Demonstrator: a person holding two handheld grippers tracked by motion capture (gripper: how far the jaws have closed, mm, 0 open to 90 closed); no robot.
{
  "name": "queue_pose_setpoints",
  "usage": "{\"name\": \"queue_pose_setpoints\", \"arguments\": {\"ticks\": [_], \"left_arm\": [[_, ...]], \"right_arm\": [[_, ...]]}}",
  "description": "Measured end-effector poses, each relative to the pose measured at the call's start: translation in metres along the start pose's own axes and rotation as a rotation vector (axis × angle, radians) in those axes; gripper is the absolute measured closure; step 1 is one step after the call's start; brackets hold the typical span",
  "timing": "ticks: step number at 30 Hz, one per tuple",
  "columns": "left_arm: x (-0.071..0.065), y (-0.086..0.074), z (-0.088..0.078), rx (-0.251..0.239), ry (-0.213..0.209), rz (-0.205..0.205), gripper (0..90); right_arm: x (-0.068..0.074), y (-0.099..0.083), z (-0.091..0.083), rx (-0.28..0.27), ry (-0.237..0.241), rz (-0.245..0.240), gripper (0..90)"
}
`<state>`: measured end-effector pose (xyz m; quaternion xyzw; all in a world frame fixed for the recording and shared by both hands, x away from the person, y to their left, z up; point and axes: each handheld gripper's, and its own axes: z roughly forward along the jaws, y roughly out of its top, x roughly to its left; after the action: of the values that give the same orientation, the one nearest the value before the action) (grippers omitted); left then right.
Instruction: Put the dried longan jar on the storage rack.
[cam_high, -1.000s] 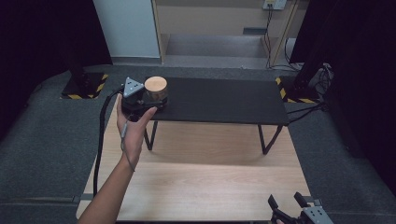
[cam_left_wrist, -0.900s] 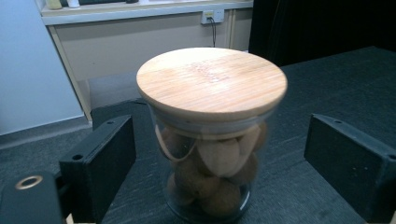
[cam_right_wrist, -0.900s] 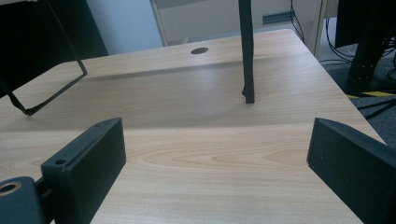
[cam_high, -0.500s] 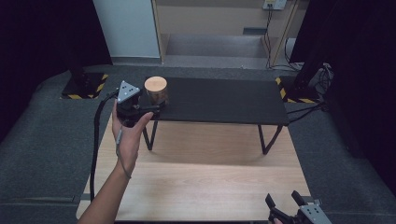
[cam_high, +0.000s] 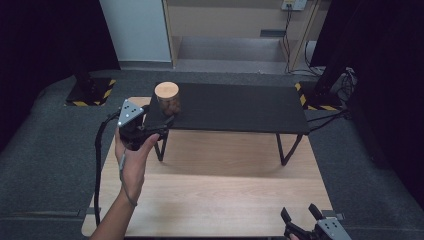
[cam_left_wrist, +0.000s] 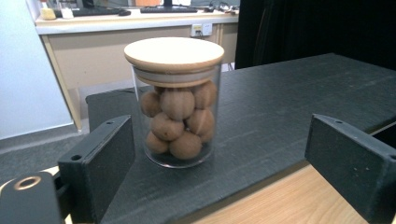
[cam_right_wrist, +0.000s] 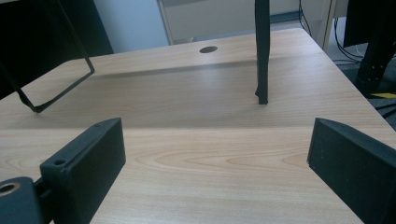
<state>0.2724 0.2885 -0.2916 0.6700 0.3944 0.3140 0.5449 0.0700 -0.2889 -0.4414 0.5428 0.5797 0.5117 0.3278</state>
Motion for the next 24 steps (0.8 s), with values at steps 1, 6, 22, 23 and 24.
{"name": "queue_pose_setpoints", "arguments": {"ticks": [1, 6, 22, 23, 24], "left_arm": [[-0.001, -0.002, -0.002, -0.004, -0.001, 0.002, 7.0], [-0.006, -0.01, -0.012, 0.008, 0.003, 0.011, 6.6], [-0.019, -0.048, -0.042, 0.0, 0.015, -0.034, 6.7], [-0.02, -0.05, -0.043, 0.006, 0.015, -0.032, 6.7], [-0.02, -0.052, -0.044, 0.011, 0.015, -0.031, 6.7]], "right_arm": [[0.0, 0.0, 0.0, 0.001, 0.0, -0.001, 4.3], [0.0, 0.0, 0.002, 0.003, 0.003, 0.0, 4.2], [0.004, -0.001, 0.007, 0.009, 0.018, -0.005, 4.2], [0.004, -0.001, 0.008, 0.009, 0.019, -0.004, 4.2], [0.005, -0.001, 0.008, 0.009, 0.02, -0.004, 4.2]]}}
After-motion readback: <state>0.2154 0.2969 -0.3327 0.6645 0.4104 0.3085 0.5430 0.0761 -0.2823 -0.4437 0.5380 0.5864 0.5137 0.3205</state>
